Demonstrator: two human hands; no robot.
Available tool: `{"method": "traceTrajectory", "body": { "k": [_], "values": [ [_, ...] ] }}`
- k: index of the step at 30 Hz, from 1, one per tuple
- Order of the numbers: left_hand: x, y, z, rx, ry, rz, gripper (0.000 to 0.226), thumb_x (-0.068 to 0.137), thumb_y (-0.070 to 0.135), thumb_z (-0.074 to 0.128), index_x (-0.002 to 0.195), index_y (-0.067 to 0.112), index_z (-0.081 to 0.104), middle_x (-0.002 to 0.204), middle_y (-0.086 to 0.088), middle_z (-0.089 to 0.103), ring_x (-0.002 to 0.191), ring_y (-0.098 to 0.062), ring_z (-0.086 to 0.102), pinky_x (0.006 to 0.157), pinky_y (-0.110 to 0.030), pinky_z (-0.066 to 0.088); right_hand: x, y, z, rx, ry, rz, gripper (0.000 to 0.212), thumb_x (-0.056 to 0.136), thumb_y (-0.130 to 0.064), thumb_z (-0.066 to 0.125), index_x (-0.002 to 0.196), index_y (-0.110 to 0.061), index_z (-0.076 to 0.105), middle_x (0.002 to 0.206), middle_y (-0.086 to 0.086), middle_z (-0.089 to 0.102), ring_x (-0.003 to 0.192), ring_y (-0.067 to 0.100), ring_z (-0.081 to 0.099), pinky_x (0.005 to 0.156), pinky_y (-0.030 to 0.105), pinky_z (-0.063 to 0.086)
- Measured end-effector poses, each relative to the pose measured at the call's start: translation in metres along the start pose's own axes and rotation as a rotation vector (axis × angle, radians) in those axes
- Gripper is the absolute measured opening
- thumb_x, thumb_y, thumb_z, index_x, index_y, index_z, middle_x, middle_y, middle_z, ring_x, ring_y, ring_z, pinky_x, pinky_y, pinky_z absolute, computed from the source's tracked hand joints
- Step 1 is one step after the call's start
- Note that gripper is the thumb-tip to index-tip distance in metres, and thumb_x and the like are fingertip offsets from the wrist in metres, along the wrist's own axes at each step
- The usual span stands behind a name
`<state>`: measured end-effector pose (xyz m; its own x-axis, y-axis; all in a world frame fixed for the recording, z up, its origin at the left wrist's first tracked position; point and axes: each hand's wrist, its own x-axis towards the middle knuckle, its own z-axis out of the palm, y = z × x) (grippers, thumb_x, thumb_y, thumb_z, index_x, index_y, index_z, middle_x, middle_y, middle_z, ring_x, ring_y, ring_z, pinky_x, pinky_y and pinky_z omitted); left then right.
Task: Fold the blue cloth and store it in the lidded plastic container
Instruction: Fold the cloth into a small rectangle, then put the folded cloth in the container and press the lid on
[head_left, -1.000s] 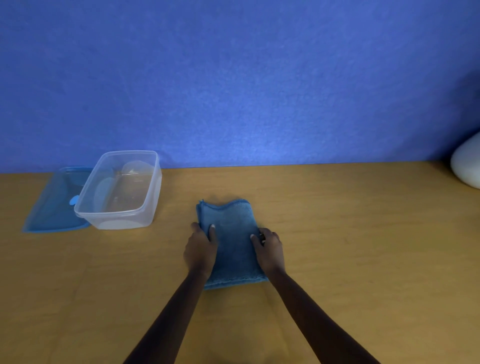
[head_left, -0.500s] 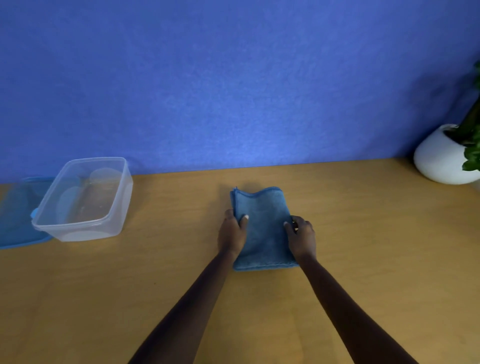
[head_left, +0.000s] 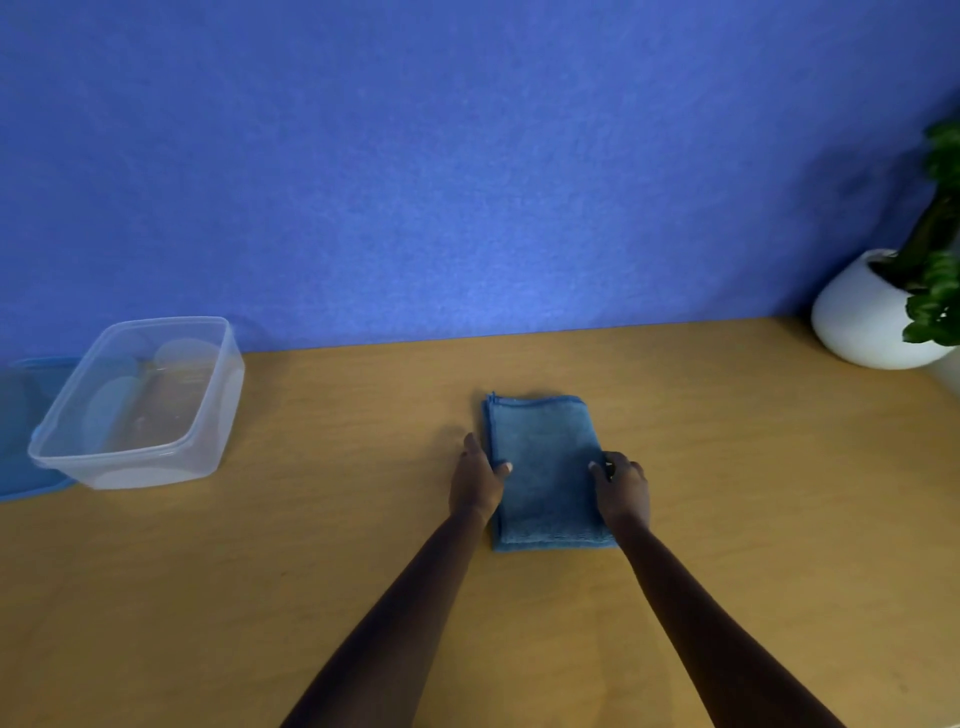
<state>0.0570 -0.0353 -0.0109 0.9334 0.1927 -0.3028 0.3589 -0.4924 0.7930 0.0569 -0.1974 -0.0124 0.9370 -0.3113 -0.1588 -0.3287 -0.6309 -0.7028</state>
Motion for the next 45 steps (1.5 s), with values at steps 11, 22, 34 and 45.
{"method": "traceTrajectory", "body": {
  "k": [11, 22, 34, 45],
  "values": [
    [-0.002, -0.026, -0.043, 0.299, 0.167, 0.124, 0.045, 0.094, 0.027, 0.044, 0.135, 0.007, 0.037, 0.126, -0.016, 0.052, 0.111, -0.033, 0.055, 0.088, -0.041, 0.047, -0.013, -0.027, 0.012, -0.157, 0.094, -0.180, 0.039, 0.093, -0.018, 0.045, 0.130, -0.007, 0.044, 0.129, 0.020, 0.047, 0.117, 0.034, 0.045, 0.095, 0.049, 0.043],
    [-0.002, -0.064, -0.152, 0.454, 0.631, 0.370, 0.040, 0.081, 0.025, 0.039, 0.106, 0.005, 0.062, 0.096, -0.018, 0.065, 0.083, -0.035, 0.065, 0.070, -0.037, 0.054, -0.060, -0.129, 0.096, -0.050, -0.168, -0.513, 0.036, 0.091, -0.013, 0.047, 0.127, -0.008, 0.050, 0.130, 0.015, 0.048, 0.122, 0.030, 0.045, 0.099, 0.036, 0.040],
    [0.011, -0.151, -0.308, 0.403, 0.837, 0.038, 0.046, 0.089, 0.011, 0.050, 0.131, -0.008, 0.043, 0.135, -0.032, 0.045, 0.131, -0.049, 0.033, 0.109, -0.055, 0.029, -0.117, -0.229, 0.200, 0.027, -0.591, -0.481, 0.052, 0.098, -0.025, 0.038, 0.144, -0.005, 0.026, 0.152, 0.014, 0.029, 0.138, 0.027, 0.032, 0.110, 0.030, 0.027],
    [0.011, -0.197, -0.349, -0.531, 0.625, -0.354, 0.042, 0.098, 0.018, 0.034, 0.131, -0.007, 0.043, 0.108, -0.014, 0.052, 0.123, -0.036, 0.048, 0.095, -0.039, 0.040, -0.133, -0.270, 0.253, 0.238, -0.794, -0.203, 0.045, 0.097, -0.025, 0.036, 0.136, -0.003, 0.041, 0.146, 0.015, 0.040, 0.133, 0.029, 0.039, 0.110, 0.036, 0.031]
  ]
}}
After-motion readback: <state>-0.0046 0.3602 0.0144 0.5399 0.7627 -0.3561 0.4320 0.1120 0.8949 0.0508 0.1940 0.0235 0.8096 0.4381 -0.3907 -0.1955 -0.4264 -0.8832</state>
